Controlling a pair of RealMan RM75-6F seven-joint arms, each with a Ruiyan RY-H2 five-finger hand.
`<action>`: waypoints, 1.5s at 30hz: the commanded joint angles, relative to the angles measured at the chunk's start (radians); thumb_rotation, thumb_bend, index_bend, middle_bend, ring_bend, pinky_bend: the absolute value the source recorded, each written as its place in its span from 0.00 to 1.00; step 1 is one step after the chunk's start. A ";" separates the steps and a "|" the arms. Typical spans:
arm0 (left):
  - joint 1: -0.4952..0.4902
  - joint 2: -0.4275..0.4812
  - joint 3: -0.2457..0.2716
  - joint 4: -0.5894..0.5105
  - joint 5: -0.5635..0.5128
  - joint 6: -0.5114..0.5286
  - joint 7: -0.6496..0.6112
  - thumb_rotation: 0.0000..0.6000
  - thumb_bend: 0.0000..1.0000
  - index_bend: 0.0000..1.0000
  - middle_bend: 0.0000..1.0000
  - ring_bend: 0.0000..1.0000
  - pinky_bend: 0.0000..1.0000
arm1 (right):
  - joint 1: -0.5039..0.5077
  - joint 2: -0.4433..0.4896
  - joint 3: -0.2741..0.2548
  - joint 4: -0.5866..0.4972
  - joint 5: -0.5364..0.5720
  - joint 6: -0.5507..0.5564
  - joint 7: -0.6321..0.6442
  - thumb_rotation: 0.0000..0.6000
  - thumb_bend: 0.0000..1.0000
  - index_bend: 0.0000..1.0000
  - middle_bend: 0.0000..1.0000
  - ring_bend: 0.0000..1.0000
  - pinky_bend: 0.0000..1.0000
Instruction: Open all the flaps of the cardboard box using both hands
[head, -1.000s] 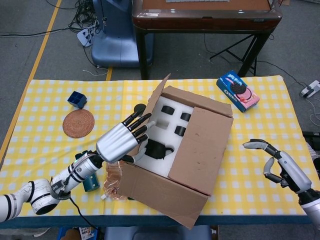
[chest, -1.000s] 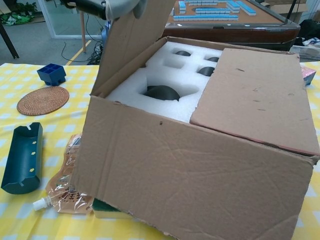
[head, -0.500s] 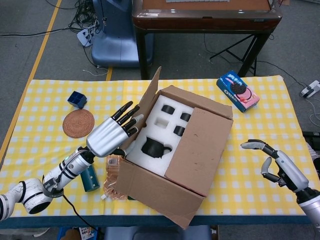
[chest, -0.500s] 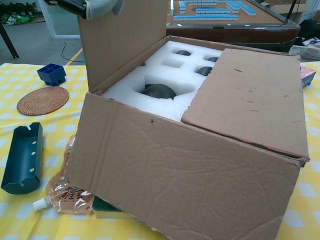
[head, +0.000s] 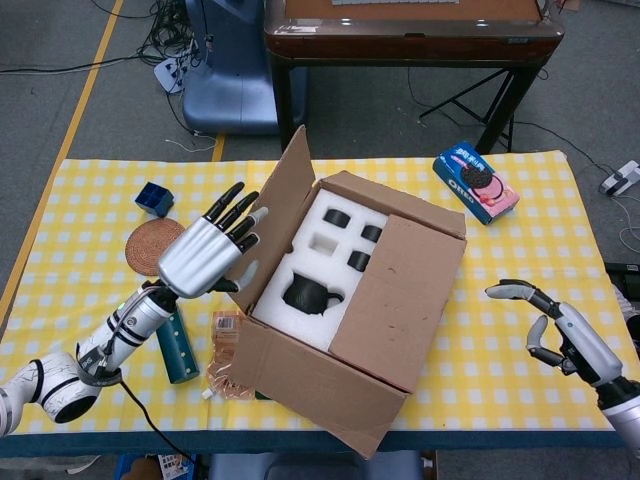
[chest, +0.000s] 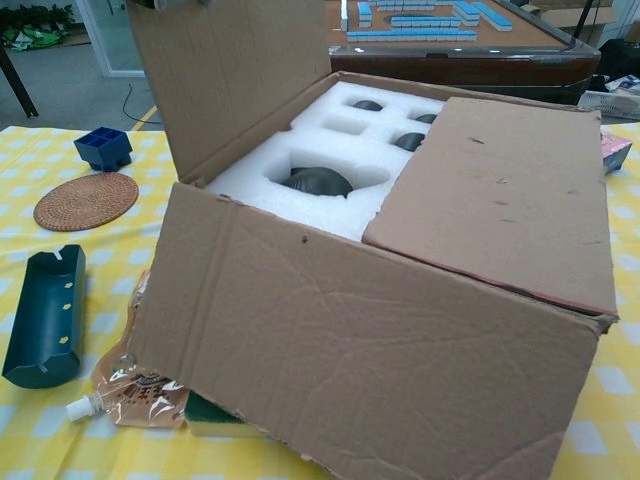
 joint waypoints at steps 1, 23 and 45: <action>0.005 -0.006 -0.012 0.009 -0.091 -0.036 0.071 0.25 0.56 0.58 0.22 0.06 0.00 | -0.001 0.002 -0.001 0.000 -0.003 0.002 -0.001 1.00 0.96 0.24 0.23 0.11 0.16; 0.074 0.046 -0.032 -0.123 -0.443 -0.015 0.160 0.26 0.55 0.48 0.22 0.06 0.00 | 0.160 0.007 0.104 -0.065 0.056 -0.191 -0.338 1.00 0.96 0.24 0.24 0.11 0.16; 0.315 0.173 0.095 -0.190 -0.279 0.048 -0.240 0.26 0.45 0.40 0.22 0.09 0.00 | 0.590 -0.324 0.281 0.048 0.527 -0.631 -0.997 1.00 0.71 0.29 0.33 0.14 0.16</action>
